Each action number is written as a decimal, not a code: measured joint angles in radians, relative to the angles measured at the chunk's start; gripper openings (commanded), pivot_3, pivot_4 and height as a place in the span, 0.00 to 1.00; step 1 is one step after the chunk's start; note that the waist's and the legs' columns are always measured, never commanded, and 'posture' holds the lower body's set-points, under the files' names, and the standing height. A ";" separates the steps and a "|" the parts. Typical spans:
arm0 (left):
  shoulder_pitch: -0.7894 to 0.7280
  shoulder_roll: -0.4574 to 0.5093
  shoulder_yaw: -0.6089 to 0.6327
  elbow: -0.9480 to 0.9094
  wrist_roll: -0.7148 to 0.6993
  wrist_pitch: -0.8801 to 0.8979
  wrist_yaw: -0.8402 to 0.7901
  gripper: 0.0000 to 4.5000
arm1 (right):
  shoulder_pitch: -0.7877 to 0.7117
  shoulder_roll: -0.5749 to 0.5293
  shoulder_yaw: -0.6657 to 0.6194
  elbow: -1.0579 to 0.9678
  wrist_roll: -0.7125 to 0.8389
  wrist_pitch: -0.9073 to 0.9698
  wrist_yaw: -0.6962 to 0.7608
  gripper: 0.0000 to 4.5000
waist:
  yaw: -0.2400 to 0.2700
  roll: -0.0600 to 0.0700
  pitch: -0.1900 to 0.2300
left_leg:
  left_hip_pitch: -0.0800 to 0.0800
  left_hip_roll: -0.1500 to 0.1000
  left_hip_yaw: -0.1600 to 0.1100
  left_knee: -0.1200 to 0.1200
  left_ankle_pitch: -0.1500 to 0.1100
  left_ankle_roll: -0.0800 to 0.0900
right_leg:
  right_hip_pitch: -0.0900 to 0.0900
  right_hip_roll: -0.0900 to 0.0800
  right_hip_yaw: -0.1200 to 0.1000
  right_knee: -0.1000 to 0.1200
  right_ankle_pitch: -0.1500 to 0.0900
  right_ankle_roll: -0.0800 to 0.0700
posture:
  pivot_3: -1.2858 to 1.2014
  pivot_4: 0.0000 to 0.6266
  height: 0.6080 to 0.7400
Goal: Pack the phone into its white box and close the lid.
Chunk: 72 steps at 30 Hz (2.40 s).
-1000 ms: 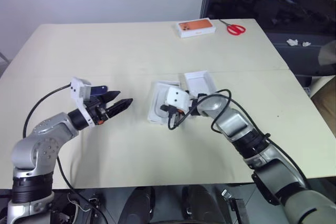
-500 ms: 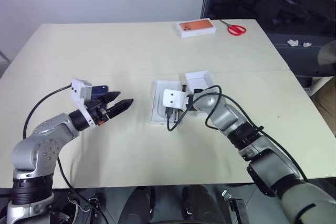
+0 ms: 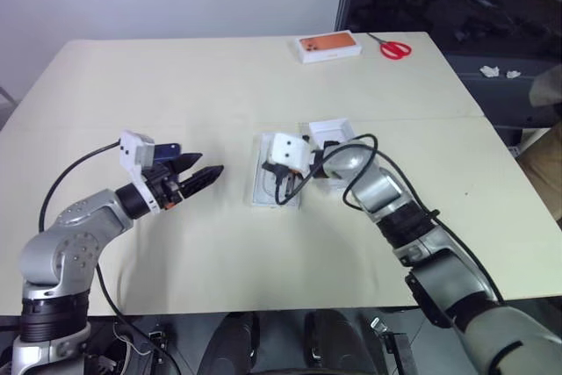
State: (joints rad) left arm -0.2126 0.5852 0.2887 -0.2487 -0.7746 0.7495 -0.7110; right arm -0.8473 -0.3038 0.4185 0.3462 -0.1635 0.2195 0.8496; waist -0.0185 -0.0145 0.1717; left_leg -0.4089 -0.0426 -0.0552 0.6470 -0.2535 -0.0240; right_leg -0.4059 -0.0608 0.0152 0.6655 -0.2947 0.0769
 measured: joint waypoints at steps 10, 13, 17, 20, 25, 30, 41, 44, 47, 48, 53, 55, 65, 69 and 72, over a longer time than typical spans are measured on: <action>0.003 0.001 -0.001 0.000 0.001 -0.003 -0.002 0.91 | -0.014 -0.056 0.101 0.159 -0.215 -0.227 -0.110 0.02 | -0.001 0.000 0.000 | 0.000 0.000 0.000 0.000 0.001 -0.001 | 0.000 0.000 0.000 0.000 0.000 0.000 | 0.52 0.24 1.00; 0.004 0.001 -0.001 0.000 0.001 -0.004 -0.005 0.91 | 0.013 -0.027 0.063 0.125 -0.160 -0.183 -0.060 0.02 | -0.002 0.000 0.000 | 0.000 0.001 0.000 0.000 0.001 -0.001 | 0.000 0.001 0.000 0.000 0.000 0.000 | 0.52 0.24 1.00; 0.007 0.004 -0.001 0.000 0.001 -0.013 -0.011 0.91 | 0.046 0.036 -0.014 0.044 -0.018 -0.046 0.014 0.02 | -0.001 0.000 0.000 | 0.000 0.001 0.000 0.000 0.000 0.000 | 0.000 0.001 0.000 0.000 0.000 0.000 | 0.52 0.24 1.00; 0.013 0.011 -0.001 0.000 0.001 -0.017 -0.020 0.91 | 0.047 0.058 -0.122 -0.064 0.132 0.114 0.064 0.02 | 0.003 0.000 0.000 | 0.000 0.001 0.000 0.000 -0.001 0.001 | 0.001 0.000 0.000 0.000 0.000 0.000 | 0.52 0.24 1.00; 0.063 0.066 0.000 -0.007 -0.001 -0.022 -0.084 0.91 | 0.096 0.022 -0.188 -0.255 0.298 0.318 0.147 0.42 | 0.003 0.000 0.000 | 0.000 0.001 0.000 -0.001 -0.001 0.002 | 0.000 0.000 0.000 -0.001 0.000 0.000 | 0.52 0.24 1.00; 0.144 0.151 0.001 -0.053 -0.005 -0.053 -0.214 0.91 | 0.153 -0.089 -0.167 -0.384 0.372 0.463 0.221 1.00 | 0.001 0.001 0.001 | 0.000 0.001 0.000 -0.001 -0.001 0.002 | 0.000 -0.001 0.000 -0.001 0.000 0.000 | 0.52 0.24 1.00; 0.217 0.188 0.013 -0.012 0.074 -0.179 -0.280 0.91 | 0.200 -0.132 -0.021 -0.406 0.303 0.374 0.207 1.00 | 0.002 0.002 0.001 | 0.000 0.001 0.000 -0.002 -0.002 0.003 | 0.000 -0.001 0.000 -0.002 0.000 0.000 | 0.52 0.24 1.00; 0.233 0.187 0.013 -0.031 0.082 -0.194 -0.278 0.91 | 0.199 -0.104 -0.021 -0.401 0.306 0.374 0.187 1.00 | 0.002 0.001 0.001 | 0.000 0.001 0.000 -0.002 -0.002 0.003 | 0.000 -0.001 0.000 -0.002 0.000 0.000 | 0.52 0.24 1.00; 0.233 0.187 0.025 -0.020 0.086 -0.197 -0.266 0.91 | 0.197 -0.101 -0.027 -0.400 0.311 0.371 0.180 1.00 | 0.002 0.001 0.001 | 0.000 0.001 0.000 -0.002 -0.002 0.003 | 0.000 -0.001 0.000 -0.002 0.000 0.000 | 0.52 0.24 1.00; 0.230 0.187 0.030 -0.011 0.086 -0.197 -0.264 0.91 | 0.196 -0.099 -0.033 -0.397 0.314 0.370 0.178 1.00 | 0.003 0.001 0.001 | 0.000 0.001 0.000 -0.002 -0.002 0.003 | 0.000 -0.001 0.000 -0.002 0.000 0.000 | 0.52 0.24 1.00; 0.155 0.171 0.064 0.080 0.077 -0.180 -0.211 0.91 | 0.155 -0.053 -0.057 -0.349 0.326 0.357 0.144 1.00 | 0.003 0.001 0.001 | 0.000 0.001 0.000 -0.002 -0.002 0.003 | 0.000 -0.001 -0.001 -0.001 0.000 0.000 | 0.52 0.24 1.00; 0.129 0.170 0.082 0.134 0.076 -0.177 -0.196 0.91 | 0.128 -0.016 -0.072 -0.313 0.325 0.335 0.111 1.00 | -0.003 0.001 0.001 | 0.000 0.001 0.000 -0.002 -0.002 0.003 | -0.001 0.000 0.000 -0.001 0.000 0.000 | 0.52 0.24 1.00; 0.011 0.161 0.179 0.404 0.067 -0.103 -0.061 0.91 | 0.025 0.187 -0.058 -0.074 0.245 0.135 -0.038 1.00 | -0.004 0.001 0.001 | 0.000 0.001 0.000 -0.002 -0.001 0.002 | -0.002 0.000 -0.001 0.001 0.000 0.000 | 0.52 0.24 1.00; -0.046 0.152 0.238 0.517 0.024 -0.017 -0.002 0.91 | -0.078 0.309 -0.012 0.107 0.158 -0.014 -0.127 1.00 | -0.021 0.001 0.001 | 0.000 0.001 0.000 -0.002 -0.001 0.001 | -0.003 0.001 -0.001 0.001 0.000 0.000 | 0.52 0.24 1.00; -0.059 0.157 0.243 0.592 0.023 0.028 0.009 0.91 | -0.108 0.365 0.008 0.214 0.102 -0.094 -0.190 1.00 | -0.025 -0.001 0.000 | 0.000 0.000 -0.001 -0.002 0.000 0.000 | -0.003 0.000 -0.001 0.001 0.000 0.000 | 0.52 0.24 1.00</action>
State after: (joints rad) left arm -0.2711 0.7422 0.5320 0.3432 -0.7520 0.7771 -0.7020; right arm -0.9550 0.0617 0.4261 0.5603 -0.0620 0.1250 0.6592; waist -0.0431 -0.0153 0.1713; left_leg -0.4089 -0.0421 -0.0558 0.6452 -0.2534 -0.0243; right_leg -0.4089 -0.0605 0.0147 0.6665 -0.2947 0.0768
